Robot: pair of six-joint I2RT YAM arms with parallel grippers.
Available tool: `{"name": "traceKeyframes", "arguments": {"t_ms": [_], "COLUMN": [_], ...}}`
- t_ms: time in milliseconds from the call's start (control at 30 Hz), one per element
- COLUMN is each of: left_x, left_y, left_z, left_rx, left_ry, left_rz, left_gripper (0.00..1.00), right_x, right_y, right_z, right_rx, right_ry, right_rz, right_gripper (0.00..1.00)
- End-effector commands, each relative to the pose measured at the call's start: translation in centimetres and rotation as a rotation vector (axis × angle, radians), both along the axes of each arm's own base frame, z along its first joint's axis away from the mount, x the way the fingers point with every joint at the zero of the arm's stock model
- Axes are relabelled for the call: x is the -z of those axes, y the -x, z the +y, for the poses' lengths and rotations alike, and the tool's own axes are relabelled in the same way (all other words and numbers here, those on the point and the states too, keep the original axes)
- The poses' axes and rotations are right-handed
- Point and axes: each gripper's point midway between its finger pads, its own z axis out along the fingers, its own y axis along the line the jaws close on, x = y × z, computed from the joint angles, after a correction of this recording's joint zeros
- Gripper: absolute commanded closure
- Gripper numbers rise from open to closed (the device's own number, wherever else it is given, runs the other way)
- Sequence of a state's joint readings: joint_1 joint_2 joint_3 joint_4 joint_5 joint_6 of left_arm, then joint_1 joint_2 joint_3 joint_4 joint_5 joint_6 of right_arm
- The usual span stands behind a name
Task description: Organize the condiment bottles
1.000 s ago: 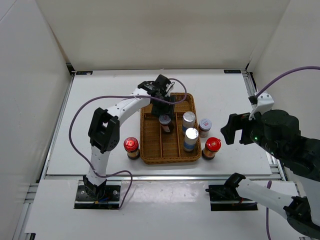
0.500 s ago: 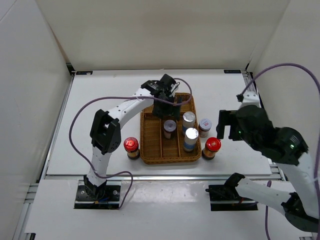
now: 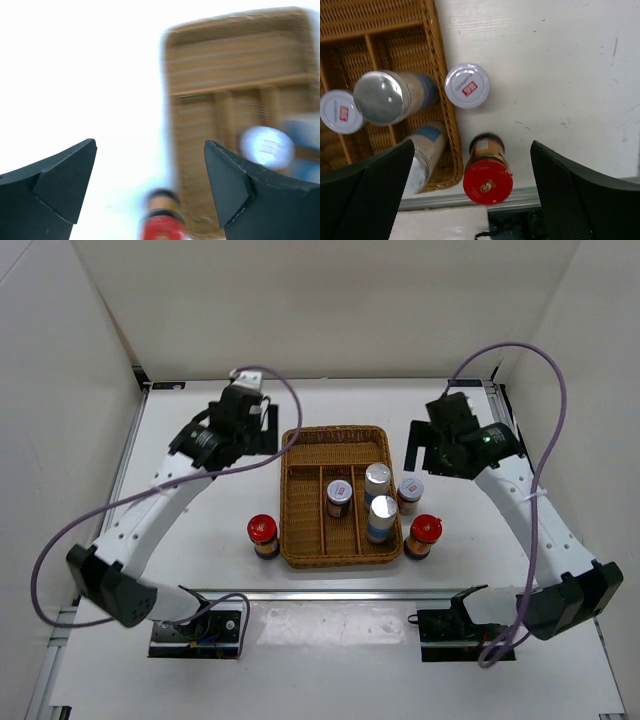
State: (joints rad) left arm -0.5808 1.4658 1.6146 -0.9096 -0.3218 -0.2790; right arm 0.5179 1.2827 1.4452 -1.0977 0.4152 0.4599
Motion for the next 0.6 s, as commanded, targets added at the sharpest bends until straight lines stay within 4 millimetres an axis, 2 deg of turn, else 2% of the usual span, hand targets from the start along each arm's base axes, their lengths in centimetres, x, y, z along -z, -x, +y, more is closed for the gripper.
{"name": "traceKeyframes", "arguments": {"t_ms": [0, 33, 67, 100, 133, 167, 200, 267, 300, 367, 433, 567], "left_x": [1.8, 2.0, 1.3, 2.1, 2.4, 3.6, 3.5, 4.3, 5.5, 5.4, 5.7, 5.1], "left_y": [1.0, 1.6, 1.1, 2.2, 2.4, 2.6, 3.0, 3.5, 3.8, 4.2, 4.2, 4.3], "left_z": [7.1, 6.8, 6.5, 7.2, 7.4, 7.9, 8.4, 9.1, 9.5, 9.9, 10.1, 10.3], "left_rx": [-0.219, -0.191, -0.188, -0.188, -0.189, -0.207, -0.225, -0.254, -0.267, -0.278, -0.288, -0.293], "left_ry": [-0.142, -0.101, -0.037, -0.018, -0.009, -0.021, -0.012, -0.025, -0.035, -0.024, -0.02, -0.043], "left_rz": [-0.081, -0.09, -0.151, -0.162, -0.176, -0.181, -0.199, -0.201, -0.189, -0.215, -0.231, -0.259], "left_gripper": [0.0, 0.0, 0.0, 0.0, 0.0, 0.0, 0.0, 0.0, 0.0, 0.0, 0.0, 0.0], "right_x": [-0.8, -0.2, 0.5, 1.1, 2.2, 2.5, 3.6, 4.5, 5.1, 6.7, 8.2, 11.1], "right_y": [-2.4, -3.4, -3.9, -4.1, -4.4, -4.7, -5.0, -5.1, -5.5, -5.0, -5.2, -5.4], "right_z": [1.4, 0.6, 0.9, 1.2, 1.3, 1.7, 1.9, 2.2, 2.2, 2.2, 2.0, 1.5], "right_rx": [-0.044, -0.023, -0.028, -0.036, -0.044, -0.062, -0.062, -0.065, -0.062, -0.045, -0.032, 0.017], "right_ry": [-0.216, -0.249, -0.29, -0.344, -0.35, -0.358, -0.36, -0.365, -0.363, -0.358, -0.343, -0.325], "right_rz": [-0.017, 0.006, 0.027, 0.063, 0.103, 0.111, 0.14, 0.165, 0.175, 0.225, 0.259, 0.312], "right_gripper": [0.0, 0.0, 0.0, 0.0, 0.0, 0.0, 0.0, 0.0, 0.0, 0.0, 0.0, 0.0]}}
